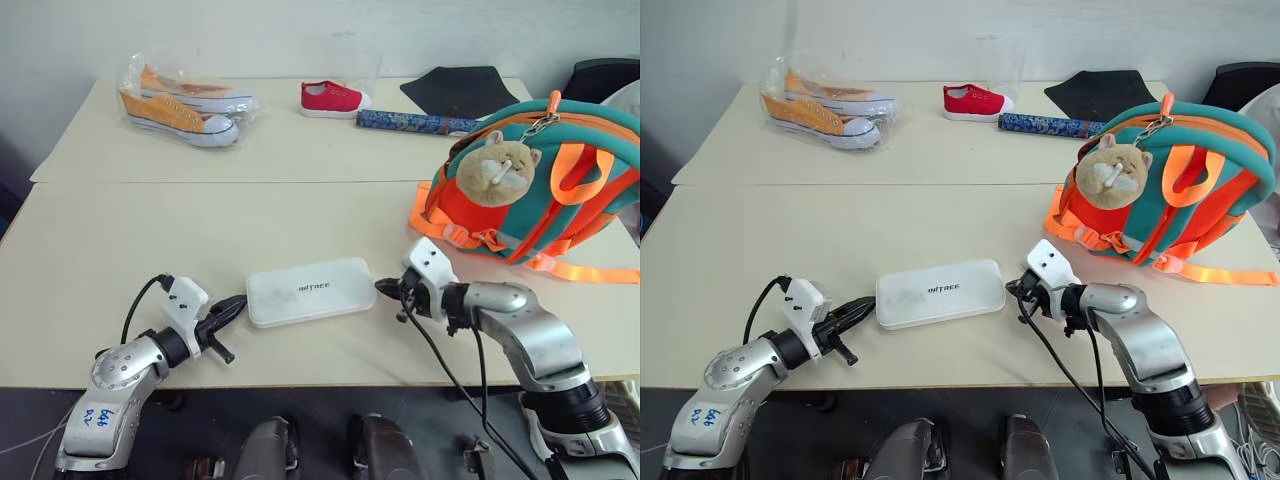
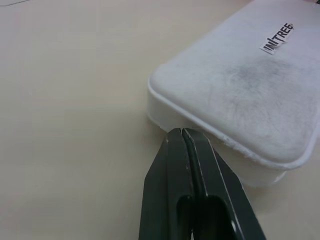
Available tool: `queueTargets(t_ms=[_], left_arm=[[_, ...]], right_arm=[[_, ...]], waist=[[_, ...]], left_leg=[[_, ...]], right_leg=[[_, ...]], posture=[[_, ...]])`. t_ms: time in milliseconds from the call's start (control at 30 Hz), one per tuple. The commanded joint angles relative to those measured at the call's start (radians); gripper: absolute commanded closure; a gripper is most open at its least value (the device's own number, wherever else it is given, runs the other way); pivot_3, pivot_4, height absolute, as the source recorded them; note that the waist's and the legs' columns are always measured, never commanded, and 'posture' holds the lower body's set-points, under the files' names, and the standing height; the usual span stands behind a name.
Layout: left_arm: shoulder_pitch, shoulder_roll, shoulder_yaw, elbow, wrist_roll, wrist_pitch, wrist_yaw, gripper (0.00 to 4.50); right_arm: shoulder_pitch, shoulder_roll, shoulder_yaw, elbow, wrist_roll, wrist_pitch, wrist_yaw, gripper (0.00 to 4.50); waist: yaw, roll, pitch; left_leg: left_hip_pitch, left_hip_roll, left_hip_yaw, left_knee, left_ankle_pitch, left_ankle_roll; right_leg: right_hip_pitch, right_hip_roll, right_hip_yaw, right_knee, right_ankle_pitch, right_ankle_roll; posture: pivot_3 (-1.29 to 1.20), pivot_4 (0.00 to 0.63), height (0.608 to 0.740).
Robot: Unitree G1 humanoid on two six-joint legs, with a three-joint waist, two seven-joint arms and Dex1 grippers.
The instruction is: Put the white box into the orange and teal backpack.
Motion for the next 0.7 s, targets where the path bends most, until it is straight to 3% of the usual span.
queueTargets(t_ms=[33,100,300,400,567,700], left_arm=[[-0.039,0.054,0.071,0.023,-0.082,0.083,-0.043,3.28],[-0.068,0.087,0.103,0.059,-0.144,0.173,-0.062,2.71],[-0.318,0.288,0.181,0.3,-0.479,0.91,-0.141,0.91],[-0.503,0.27,0.174,0.465,-0.495,1.111,-0.11,0.04],[-0.649,0.212,0.084,0.661,-0.572,1.178,-0.036,0.04],[-0.674,0.18,0.024,0.724,-0.671,1.178,0.056,0.04]], right_arm=[[0.029,-0.044,-0.058,-0.082,0.045,0.02,0.013,4.5],[0.044,-0.06,-0.069,-0.091,0.055,0.021,0.013,4.5],[0.046,-0.115,-0.057,-0.009,0.028,-0.072,0.033,4.5],[0.003,-0.106,-0.012,0.073,-0.003,-0.147,0.048,4.5],[-0.074,-0.071,0.057,0.19,-0.042,-0.233,0.063,4.5],[-0.116,-0.045,0.094,0.25,-0.067,-0.274,0.076,4.5]], waist=[[0.001,0.0,0.0],[0.002,0.0,0.0],[0.002,-0.002,0.001],[0.002,-0.002,0.001],[0.001,-0.003,0.002],[0.0,-0.003,0.002]], left_leg=[[0.0,0.0,0.0,0.0,0.0,0.0],[0.0,0.0,-0.001,0.0,0.0,0.001],[0.0,0.0,-0.002,0.0,0.002,-0.002],[0.001,-0.001,-0.002,0.001,0.003,-0.002],[0.001,-0.002,-0.001,0.001,0.005,0.001],[0.002,-0.001,-0.001,0.001,0.006,0.0]], right_leg=[[0.0,0.0,0.0,0.0,0.0,0.0],[0.0,0.0,0.0,0.0,0.0,0.0],[0.0,0.0,-0.001,0.001,0.0,0.0],[0.002,0.0,-0.001,0.001,0.0,0.0],[0.002,0.001,-0.001,0.002,0.0,0.0],[0.002,0.001,-0.001,0.003,0.0,0.0]], posture=[[0.0,0.15,0.74],[0.0,0.15,0.74],[0.0,0.15,0.74],[0.0,0.15,0.74],[0.0,0.15,0.74],[0.0,0.15,0.74]])
